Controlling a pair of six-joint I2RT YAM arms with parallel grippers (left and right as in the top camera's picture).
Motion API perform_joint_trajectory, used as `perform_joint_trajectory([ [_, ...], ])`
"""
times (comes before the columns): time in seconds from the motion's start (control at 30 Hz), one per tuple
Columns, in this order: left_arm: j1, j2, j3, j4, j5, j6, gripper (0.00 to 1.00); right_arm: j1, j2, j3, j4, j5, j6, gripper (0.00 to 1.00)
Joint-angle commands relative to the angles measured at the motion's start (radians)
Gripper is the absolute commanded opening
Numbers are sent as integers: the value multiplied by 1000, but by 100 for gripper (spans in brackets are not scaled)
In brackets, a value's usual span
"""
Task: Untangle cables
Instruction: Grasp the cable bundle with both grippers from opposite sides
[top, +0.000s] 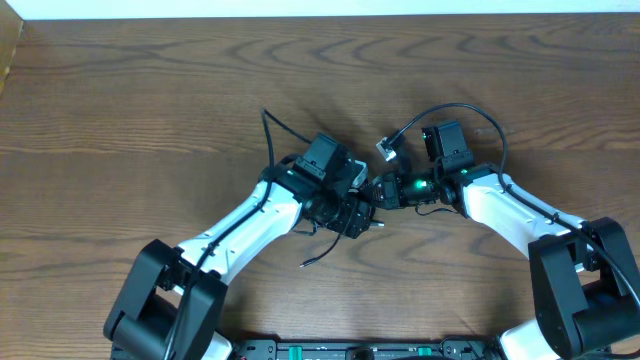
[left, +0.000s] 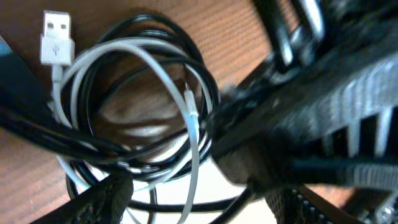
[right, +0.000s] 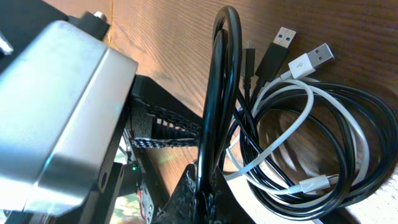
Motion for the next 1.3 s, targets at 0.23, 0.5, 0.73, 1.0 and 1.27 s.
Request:
perform_joint_trajectory([
  [0.23,-18,11,-16,57,-115,19,52,6,6,14,2,-32,7,1],
  [0.5,-18,8,-16,63,-115,19,22,6,6,14,2,-31,7,1],
  [0.73,3,-45,-16,55,-114,19,8,3,6,14,-17,29,6,27],
  [1.0,84,-164,-16,6,-96,10,8,-17,6,14,-106,224,-10,79],
  [1.27,102,-256,-16,65,142,-13,8,-19,6,14,-100,259,-10,57],
])
